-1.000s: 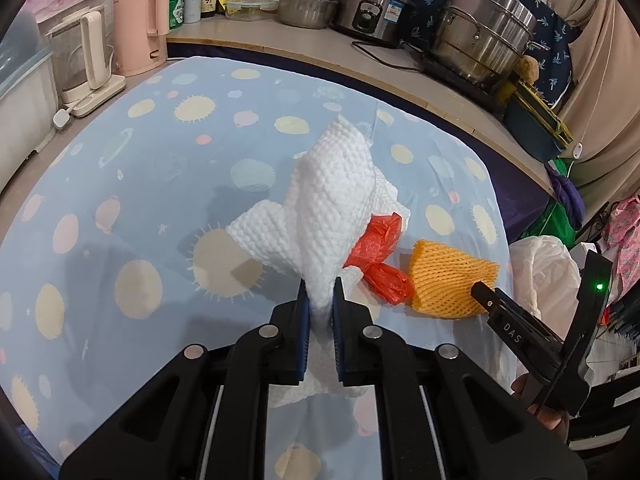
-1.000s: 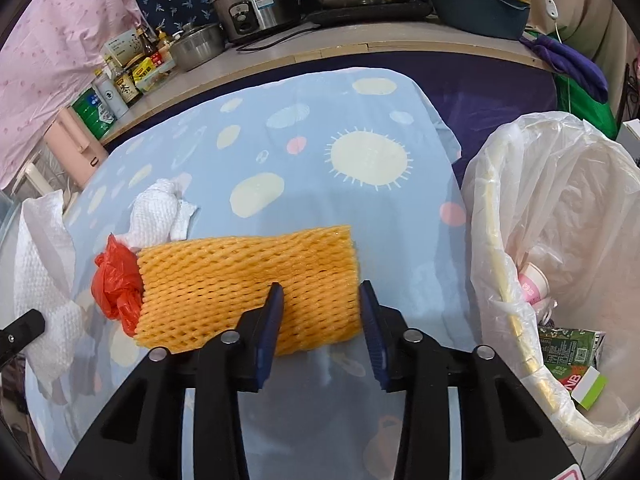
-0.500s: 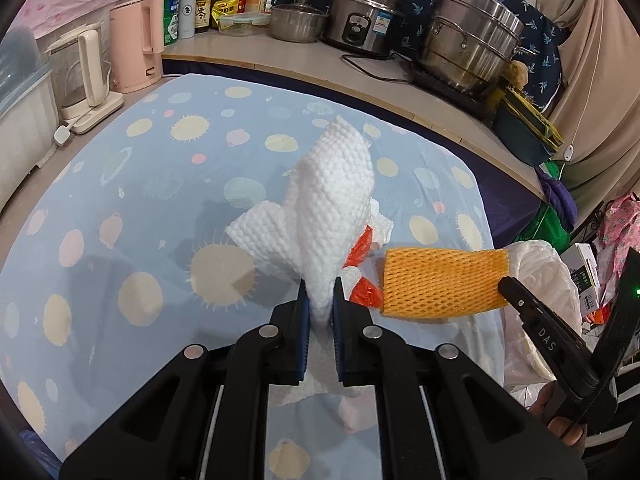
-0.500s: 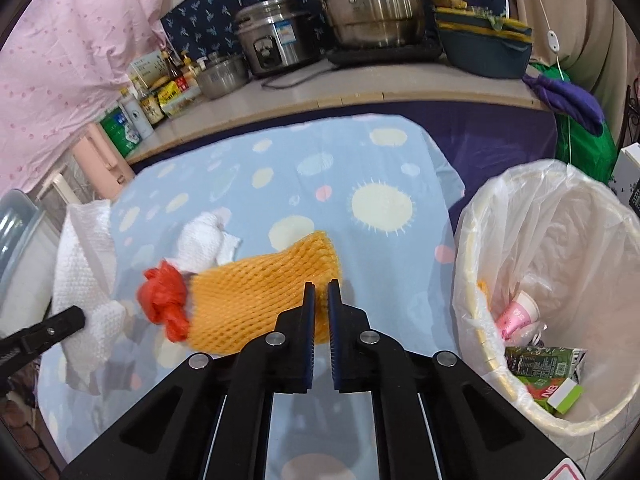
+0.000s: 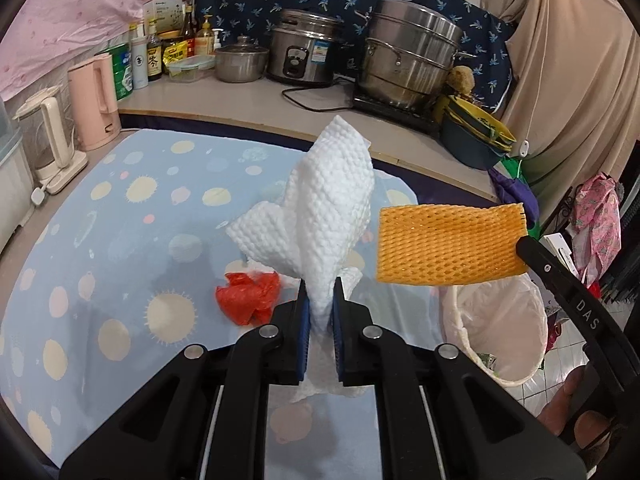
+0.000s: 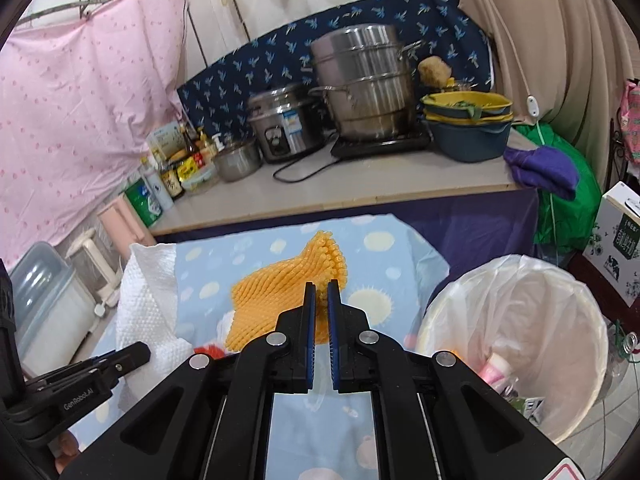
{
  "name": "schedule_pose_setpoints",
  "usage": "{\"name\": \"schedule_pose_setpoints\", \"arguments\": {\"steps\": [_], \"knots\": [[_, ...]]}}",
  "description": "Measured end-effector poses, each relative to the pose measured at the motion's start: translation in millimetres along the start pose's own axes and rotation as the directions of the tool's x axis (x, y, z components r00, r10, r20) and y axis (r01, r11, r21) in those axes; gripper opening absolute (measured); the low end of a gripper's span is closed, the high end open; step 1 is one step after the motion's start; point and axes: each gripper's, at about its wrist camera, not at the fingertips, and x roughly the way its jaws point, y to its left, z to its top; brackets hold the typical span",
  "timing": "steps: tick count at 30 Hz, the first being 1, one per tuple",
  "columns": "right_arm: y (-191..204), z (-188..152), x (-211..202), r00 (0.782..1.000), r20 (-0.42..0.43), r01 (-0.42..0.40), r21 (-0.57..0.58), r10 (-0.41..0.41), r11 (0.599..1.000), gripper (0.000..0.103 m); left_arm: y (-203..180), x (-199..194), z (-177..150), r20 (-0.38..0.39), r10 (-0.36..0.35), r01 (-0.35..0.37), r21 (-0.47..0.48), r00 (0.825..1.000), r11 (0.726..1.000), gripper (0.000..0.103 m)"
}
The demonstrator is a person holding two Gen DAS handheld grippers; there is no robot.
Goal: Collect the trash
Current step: 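Carry the paper towel and foam net over the white bin with both grippers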
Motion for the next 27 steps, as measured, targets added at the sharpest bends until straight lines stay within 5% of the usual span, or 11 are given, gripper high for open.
{"name": "schedule_pose_setpoints", "arguments": {"steps": [16,27], "knots": [[-110,14,-59,0.978,0.091,0.177,0.139,-0.190,0.974,0.006,-123,12,9,-0.005,-0.134,0.133,0.149,0.991,0.980,0.009],[-167,-2,-73,0.949,0.064,0.292,0.186,-0.308,0.938,0.006,-198,38,-11,-0.071,-0.194,0.206,0.234,0.978,0.950,0.009]]}}
